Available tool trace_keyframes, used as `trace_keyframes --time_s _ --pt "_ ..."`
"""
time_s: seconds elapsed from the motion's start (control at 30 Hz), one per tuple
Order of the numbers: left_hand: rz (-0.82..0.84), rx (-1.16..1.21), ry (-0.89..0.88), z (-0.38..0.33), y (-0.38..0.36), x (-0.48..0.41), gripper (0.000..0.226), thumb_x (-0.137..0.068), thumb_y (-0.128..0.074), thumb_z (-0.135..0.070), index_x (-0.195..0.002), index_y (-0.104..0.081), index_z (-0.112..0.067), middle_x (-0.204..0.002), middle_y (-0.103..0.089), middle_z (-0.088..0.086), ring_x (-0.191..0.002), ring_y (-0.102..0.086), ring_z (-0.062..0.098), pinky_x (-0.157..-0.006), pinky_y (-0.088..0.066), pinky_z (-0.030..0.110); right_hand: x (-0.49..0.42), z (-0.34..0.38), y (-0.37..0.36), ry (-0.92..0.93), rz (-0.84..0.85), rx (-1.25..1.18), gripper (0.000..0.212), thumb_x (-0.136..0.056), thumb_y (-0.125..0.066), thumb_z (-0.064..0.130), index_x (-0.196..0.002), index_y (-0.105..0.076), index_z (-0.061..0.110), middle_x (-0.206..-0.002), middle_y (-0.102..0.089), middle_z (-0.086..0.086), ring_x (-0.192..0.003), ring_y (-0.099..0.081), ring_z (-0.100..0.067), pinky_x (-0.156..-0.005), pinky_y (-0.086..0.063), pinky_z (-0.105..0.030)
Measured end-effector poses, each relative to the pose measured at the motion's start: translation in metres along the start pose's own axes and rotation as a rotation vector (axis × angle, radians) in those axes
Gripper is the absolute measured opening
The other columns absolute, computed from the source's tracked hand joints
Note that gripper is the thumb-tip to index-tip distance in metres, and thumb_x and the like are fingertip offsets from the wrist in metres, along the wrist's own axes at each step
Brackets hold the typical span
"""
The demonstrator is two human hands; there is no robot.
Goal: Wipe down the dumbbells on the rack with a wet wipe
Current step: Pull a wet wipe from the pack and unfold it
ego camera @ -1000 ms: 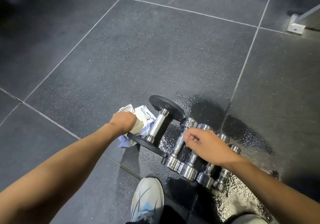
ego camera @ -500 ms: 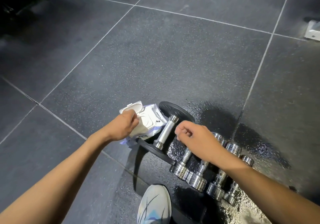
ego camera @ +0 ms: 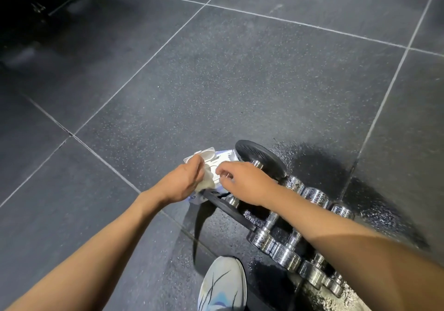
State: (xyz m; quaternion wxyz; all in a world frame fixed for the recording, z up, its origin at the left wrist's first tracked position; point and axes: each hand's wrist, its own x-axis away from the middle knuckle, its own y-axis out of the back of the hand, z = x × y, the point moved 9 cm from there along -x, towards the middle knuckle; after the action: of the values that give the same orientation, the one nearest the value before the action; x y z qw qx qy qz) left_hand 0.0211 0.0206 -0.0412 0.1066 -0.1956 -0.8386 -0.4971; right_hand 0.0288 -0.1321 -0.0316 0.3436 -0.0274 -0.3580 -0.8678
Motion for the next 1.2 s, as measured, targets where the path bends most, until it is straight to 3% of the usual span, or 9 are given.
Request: trace_keyframes --time_s 0.13,0.23,0.3,0.4,0.5,0.63,0.87,1.07,1.2 --pt "-0.027 0.067 -0.034 0.000 -0.004 0.003 0.026 -0.112 -0.037 -0.036 -0.117 -0.047 -0.013 -0.100 -0.069 0.012 -0.086 -0.066 0.030 -0.080 -0.051 0.045 -0.030 0.004 -0.023 -0.040 0.041 0.030 0.032 -0.102 -0.059 0.032 -0.133 -0.064 0.026 -0.122 -0.071 -0.005 -0.110 -0.066 -0.030 -0.094 -0.054 -0.043" --pt "-0.031 0.087 -0.041 0.004 -0.012 0.000 0.024 -0.112 -0.038 -0.035 -0.113 -0.049 -0.013 -0.098 -0.065 0.004 -0.085 -0.062 0.020 -0.077 -0.047 0.035 -0.043 -0.003 -0.030 -0.082 -0.024 0.017 0.009 -0.100 -0.063 0.030 -0.103 -0.069 0.026 -0.104 -0.073 -0.004 -0.098 -0.066 -0.031 -0.086 -0.055 -0.042" --pt "-0.040 0.095 -0.049 0.008 -0.015 -0.001 0.024 -0.112 -0.040 -0.036 -0.108 -0.050 -0.015 -0.095 -0.062 -0.003 -0.082 -0.058 0.009 -0.073 -0.045 0.027 -0.046 -0.009 -0.032 -0.093 -0.041 -0.004 0.013 -0.097 -0.064 0.024 -0.085 -0.060 0.026 -0.089 -0.068 -0.001 -0.086 -0.064 -0.029 -0.078 -0.055 -0.041" --pt "-0.051 0.124 -0.039 0.024 -0.020 -0.005 0.010 -0.108 -0.053 -0.024 -0.115 -0.053 -0.017 -0.102 -0.067 -0.003 -0.091 -0.063 0.014 -0.082 -0.049 0.031 -0.047 -0.012 -0.029 -0.099 -0.027 -0.026 0.014 -0.098 -0.064 0.024 -0.085 -0.060 0.027 -0.085 -0.065 -0.001 -0.081 -0.060 -0.026 -0.075 -0.051 -0.038" --pt "-0.066 0.133 -0.056 0.029 -0.023 -0.009 0.025 -0.097 -0.068 -0.018 -0.121 -0.062 -0.022 -0.102 -0.069 -0.010 -0.093 -0.062 0.009 -0.084 -0.048 0.022 -0.049 -0.014 -0.026 -0.108 -0.031 -0.049 0.010 -0.099 -0.061 0.026 -0.090 -0.064 0.027 -0.086 -0.065 0.003 -0.080 -0.061 -0.024 -0.075 -0.053 -0.038" --pt "-0.158 0.132 -0.033 0.028 -0.020 -0.016 0.013 -0.095 -0.075 -0.028 -0.104 -0.070 -0.019 -0.077 -0.060 -0.018 -0.071 -0.055 -0.001 -0.069 -0.044 0.022 -0.048 -0.012 -0.027 -0.110 -0.058 -0.064 0.009 -0.100 -0.059 0.027 -0.091 -0.061 0.024 -0.082 -0.062 0.006 -0.080 -0.061 -0.023 -0.072 -0.050 -0.036" --pt "-0.131 0.006 -0.006 0.033 -0.025 -0.018 0.025 -0.094 -0.074 -0.032 -0.083 -0.057 -0.016 -0.070 -0.051 -0.006 -0.076 -0.047 0.019 -0.069 -0.047 0.041 -0.041 -0.001 -0.013 -0.065 -0.156 -0.186 0.013 -0.103 -0.054 0.021 -0.090 -0.051 0.022 -0.078 -0.062 -0.005 -0.067 -0.053 -0.022 -0.064 -0.048 -0.040" --pt "-0.115 0.134 0.190 0.047 -0.028 -0.021 0.045 -0.091 -0.075 -0.037 -0.061 -0.045 -0.023 -0.054 -0.042 -0.008 -0.053 -0.036 0.012 -0.056 -0.034 0.033 -0.037 -0.003 0.009 -0.095 -0.233 -0.252 0.017 -0.105 -0.053 0.026 -0.089 -0.047 0.025 -0.081 -0.066 -0.008 -0.079 -0.066 -0.029 -0.072 -0.055 -0.050" --pt "-0.058 0.113 0.245 0.047 -0.030 -0.025 0.041 -0.093 -0.073 -0.042 -0.061 -0.052 -0.028 -0.053 -0.050 -0.010 -0.052 -0.047 0.010 -0.055 -0.037 0.030 -0.029 -0.010 0.015 -0.113 -0.250 -0.308 0.017 -0.105 -0.053 0.028 -0.089 -0.046 0.028 -0.085 -0.068 -0.009 -0.085 -0.072 -0.032 -0.073 -0.057 -0.058"
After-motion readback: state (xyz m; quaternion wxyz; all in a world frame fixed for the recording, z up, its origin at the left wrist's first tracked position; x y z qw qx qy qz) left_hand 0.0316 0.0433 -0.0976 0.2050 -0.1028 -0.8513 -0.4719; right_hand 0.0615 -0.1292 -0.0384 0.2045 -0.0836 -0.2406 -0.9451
